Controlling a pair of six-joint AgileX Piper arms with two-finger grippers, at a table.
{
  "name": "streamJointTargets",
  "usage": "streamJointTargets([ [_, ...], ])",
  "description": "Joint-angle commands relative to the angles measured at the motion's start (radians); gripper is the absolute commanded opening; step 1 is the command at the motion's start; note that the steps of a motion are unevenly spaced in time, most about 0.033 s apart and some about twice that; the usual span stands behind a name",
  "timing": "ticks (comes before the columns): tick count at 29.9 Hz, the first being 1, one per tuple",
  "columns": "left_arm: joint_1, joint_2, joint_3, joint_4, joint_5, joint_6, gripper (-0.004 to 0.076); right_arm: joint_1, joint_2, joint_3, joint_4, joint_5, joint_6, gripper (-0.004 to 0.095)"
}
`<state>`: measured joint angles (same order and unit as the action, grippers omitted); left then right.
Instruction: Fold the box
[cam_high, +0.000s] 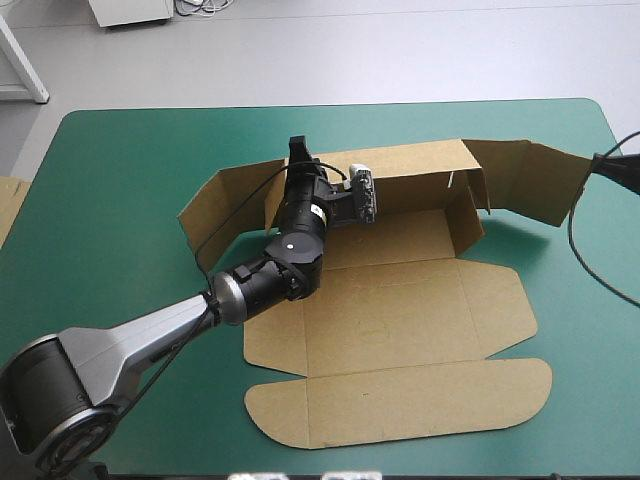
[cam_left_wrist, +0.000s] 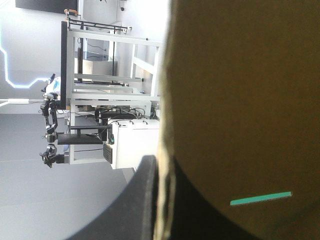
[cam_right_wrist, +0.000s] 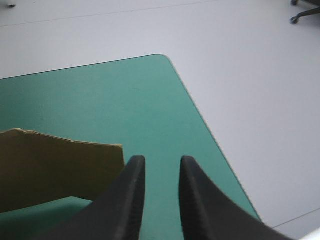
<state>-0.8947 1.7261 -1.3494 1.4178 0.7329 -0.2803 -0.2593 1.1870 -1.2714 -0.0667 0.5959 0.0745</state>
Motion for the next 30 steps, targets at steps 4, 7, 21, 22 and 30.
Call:
streamJointTargets([
  [4, -0.004, -0.054, -0.03, 0.046, -0.01, -0.026, -0.001, -0.064, 0.129, -0.191, 0.309, -0.048, -0.264, -0.002],
  [7, -0.004, -0.054, -0.03, 0.046, -0.028, -0.029, -0.001, -0.07, 0.213, -0.289, 0.311, 0.005, -0.276, -0.0021],
  [21, -0.004, -0.054, -0.03, 0.052, -0.074, -0.029, -0.001, -0.14, 0.615, -0.695, 0.702, 0.466, -0.504, -0.0021],
  [22, -0.004, -0.054, -0.03, 0.052, -0.074, -0.029, -0.001, -0.159, 0.63, -0.7, 0.746, 0.496, -0.518, -0.0021],
  [30, -0.004, -0.054, -0.03, 0.052, -0.07, -0.029, -0.001, -0.206, 0.692, -0.697, 0.915, 0.651, -0.566, -0.0021],
])
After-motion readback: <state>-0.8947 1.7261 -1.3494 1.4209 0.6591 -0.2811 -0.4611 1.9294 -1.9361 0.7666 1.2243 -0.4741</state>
